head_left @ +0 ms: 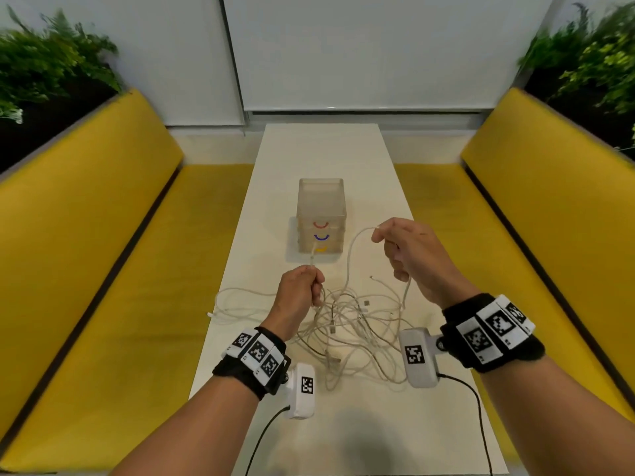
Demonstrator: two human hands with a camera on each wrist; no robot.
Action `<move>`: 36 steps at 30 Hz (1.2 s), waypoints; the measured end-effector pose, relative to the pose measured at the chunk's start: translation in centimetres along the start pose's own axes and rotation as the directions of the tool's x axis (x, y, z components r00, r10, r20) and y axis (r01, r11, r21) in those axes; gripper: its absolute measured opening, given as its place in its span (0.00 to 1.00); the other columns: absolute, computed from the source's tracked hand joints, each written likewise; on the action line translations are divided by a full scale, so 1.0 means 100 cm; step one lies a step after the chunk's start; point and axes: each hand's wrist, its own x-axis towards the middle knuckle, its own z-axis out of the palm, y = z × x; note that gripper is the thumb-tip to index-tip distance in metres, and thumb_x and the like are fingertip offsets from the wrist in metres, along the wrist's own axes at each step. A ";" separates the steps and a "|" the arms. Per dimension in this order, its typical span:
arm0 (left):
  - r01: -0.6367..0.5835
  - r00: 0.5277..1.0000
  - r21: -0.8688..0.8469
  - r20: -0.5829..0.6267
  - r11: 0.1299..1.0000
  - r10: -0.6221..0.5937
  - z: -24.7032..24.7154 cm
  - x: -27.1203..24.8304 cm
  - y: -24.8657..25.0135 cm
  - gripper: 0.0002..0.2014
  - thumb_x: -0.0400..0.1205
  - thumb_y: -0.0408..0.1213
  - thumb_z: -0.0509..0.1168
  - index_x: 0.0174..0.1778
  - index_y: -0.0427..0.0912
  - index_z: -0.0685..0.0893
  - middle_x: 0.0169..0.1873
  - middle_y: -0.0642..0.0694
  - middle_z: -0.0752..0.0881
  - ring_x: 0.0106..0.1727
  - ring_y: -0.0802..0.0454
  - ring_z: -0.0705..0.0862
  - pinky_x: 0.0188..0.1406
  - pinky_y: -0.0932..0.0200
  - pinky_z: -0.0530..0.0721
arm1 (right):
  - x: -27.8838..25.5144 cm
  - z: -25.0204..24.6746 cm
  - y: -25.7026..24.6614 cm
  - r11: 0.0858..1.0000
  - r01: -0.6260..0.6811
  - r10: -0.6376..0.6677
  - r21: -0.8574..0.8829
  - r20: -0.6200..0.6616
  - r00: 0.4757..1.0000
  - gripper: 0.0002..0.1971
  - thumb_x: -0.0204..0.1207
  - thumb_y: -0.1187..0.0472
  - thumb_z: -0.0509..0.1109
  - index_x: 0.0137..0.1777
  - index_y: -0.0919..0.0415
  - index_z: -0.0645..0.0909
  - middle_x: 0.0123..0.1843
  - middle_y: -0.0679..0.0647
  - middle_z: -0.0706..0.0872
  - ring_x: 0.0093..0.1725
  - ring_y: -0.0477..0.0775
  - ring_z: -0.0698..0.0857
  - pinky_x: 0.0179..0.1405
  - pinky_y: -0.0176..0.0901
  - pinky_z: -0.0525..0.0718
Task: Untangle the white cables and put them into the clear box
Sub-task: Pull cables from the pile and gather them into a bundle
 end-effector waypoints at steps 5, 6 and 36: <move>0.060 0.998 -0.142 0.043 0.988 -0.055 0.007 -0.001 0.006 0.21 0.91 0.40 0.54 0.36 0.35 0.82 0.20 0.47 0.70 0.21 0.52 0.67 0.32 0.52 0.72 | -0.010 0.010 0.002 0.981 0.182 -0.185 0.065 0.052 0.981 0.11 0.88 0.62 0.63 0.52 0.63 0.87 0.28 0.61 0.69 0.26 0.53 0.63 0.28 0.53 0.57; 0.096 0.994 -0.194 0.063 0.976 -0.085 0.009 -0.002 0.007 0.24 0.91 0.47 0.54 0.38 0.34 0.83 0.21 0.48 0.69 0.22 0.52 0.67 0.31 0.52 0.71 | -0.014 0.012 0.003 0.975 0.218 -0.221 0.034 0.114 0.969 0.10 0.87 0.63 0.64 0.54 0.63 0.88 0.27 0.62 0.71 0.25 0.50 0.65 0.25 0.46 0.60; -0.240 0.945 -0.331 -0.294 0.913 0.142 -0.027 0.009 0.061 0.19 0.94 0.43 0.49 0.35 0.48 0.68 0.22 0.53 0.62 0.20 0.57 0.58 0.17 0.65 0.58 | -0.019 -0.041 0.147 0.841 -0.039 0.140 -0.539 0.146 0.979 0.17 0.86 0.54 0.66 0.37 0.56 0.88 0.29 0.47 0.80 0.29 0.46 0.76 0.34 0.42 0.73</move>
